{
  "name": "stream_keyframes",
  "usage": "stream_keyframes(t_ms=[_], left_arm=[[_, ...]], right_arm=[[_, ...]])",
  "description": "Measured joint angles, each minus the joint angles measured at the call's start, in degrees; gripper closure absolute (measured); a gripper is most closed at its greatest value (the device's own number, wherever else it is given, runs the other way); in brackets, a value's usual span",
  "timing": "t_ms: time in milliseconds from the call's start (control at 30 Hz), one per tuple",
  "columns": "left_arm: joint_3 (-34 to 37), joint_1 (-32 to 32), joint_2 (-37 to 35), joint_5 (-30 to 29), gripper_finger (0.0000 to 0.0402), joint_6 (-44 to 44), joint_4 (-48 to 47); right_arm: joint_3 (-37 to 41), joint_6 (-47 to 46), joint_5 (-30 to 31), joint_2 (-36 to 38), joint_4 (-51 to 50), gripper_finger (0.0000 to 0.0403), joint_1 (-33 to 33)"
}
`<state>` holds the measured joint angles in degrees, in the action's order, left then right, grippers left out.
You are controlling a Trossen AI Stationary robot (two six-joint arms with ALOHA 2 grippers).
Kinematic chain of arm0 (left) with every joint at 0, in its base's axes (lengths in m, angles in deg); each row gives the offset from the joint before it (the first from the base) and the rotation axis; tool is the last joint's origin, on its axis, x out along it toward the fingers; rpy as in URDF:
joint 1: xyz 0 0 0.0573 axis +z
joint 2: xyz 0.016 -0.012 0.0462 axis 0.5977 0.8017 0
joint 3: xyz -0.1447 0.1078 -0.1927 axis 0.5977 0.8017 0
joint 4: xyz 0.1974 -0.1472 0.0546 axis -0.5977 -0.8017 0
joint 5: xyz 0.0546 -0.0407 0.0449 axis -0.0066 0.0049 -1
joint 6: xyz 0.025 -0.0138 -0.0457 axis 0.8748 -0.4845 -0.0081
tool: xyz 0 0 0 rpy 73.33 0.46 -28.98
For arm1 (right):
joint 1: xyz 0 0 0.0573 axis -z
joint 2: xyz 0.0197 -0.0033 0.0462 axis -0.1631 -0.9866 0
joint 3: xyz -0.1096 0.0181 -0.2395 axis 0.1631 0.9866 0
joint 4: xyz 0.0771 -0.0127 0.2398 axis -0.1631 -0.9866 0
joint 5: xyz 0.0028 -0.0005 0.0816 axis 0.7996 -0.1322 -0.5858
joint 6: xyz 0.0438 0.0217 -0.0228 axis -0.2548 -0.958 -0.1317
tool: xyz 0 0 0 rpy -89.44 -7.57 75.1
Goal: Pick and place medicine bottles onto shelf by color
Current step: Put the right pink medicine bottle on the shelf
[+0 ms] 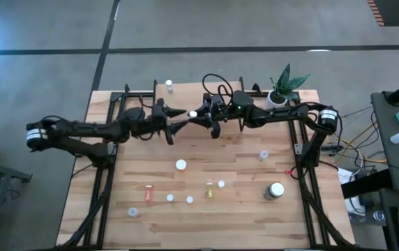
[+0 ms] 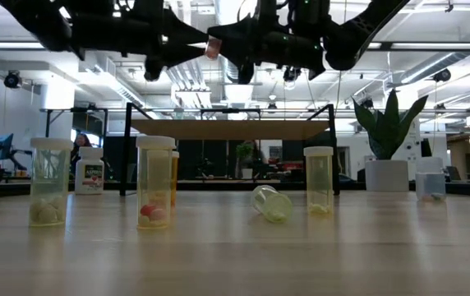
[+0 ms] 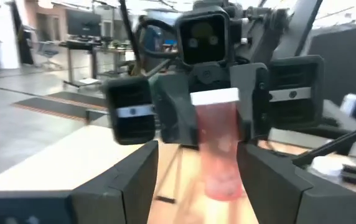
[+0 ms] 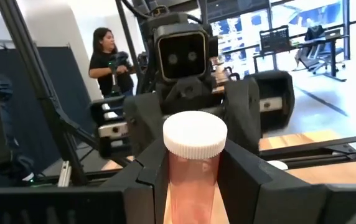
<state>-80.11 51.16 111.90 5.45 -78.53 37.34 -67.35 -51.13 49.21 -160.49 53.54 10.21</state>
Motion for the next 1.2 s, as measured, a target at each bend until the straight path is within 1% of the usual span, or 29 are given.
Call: stream_keyframes(t_ms=[100, 200, 367, 500, 667, 800, 967, 1200], left_arm=[[-0.02, 0.33, -3.92, -3.53, 0.0200, 1.73, -4.17], [-0.02, 0.23, -7.52, -5.51, 0.0200, 2.91, -9.51], [0.00, 0.33, -13.20, -8.81, 0.0200, 3.41, -16.68], [0.05, 0.29, -16.80, -10.28, 0.0200, 4.60, -19.64], [0.09, 0.33, -20.64, -10.89, 0.0200, 5.98, -21.22], [0.48, 0.33, -23.14, -12.14, 0.0200, 6.24, -22.43], [0.62, 0.33, -25.74, -14.74, 0.0200, 5.81, -25.24], [3.23, 0.33, -29.36, -14.93, 0.0200, 5.59, -25.50]], right_arm=[[-0.59, 0.45, -0.14, -0.07, -0.37, 0.0298, 0.25], [-1.80, 1.68, -0.10, -0.07, -1.51, 0.0298, 0.70], [-4.79, 7.05, 3.19, -0.07, -9.42, 0.0298, 0.98], [-7.11, 11.99, 6.89, -0.07, -13.69, 0.0298, 1.12], [-9.06, 12.06, 7.51, -0.89, -13.52, 0.0298, 3.18], [-11.71, 11.47, 7.71, -4.16, -13.75, 0.0298, 5.06], [-17.55, 9.97, 7.47, -10.38, -13.77, 0.0298, 6.66], [-25.48, 9.38, 7.54, -17.32, -15.59, 0.0298, 9.11]])
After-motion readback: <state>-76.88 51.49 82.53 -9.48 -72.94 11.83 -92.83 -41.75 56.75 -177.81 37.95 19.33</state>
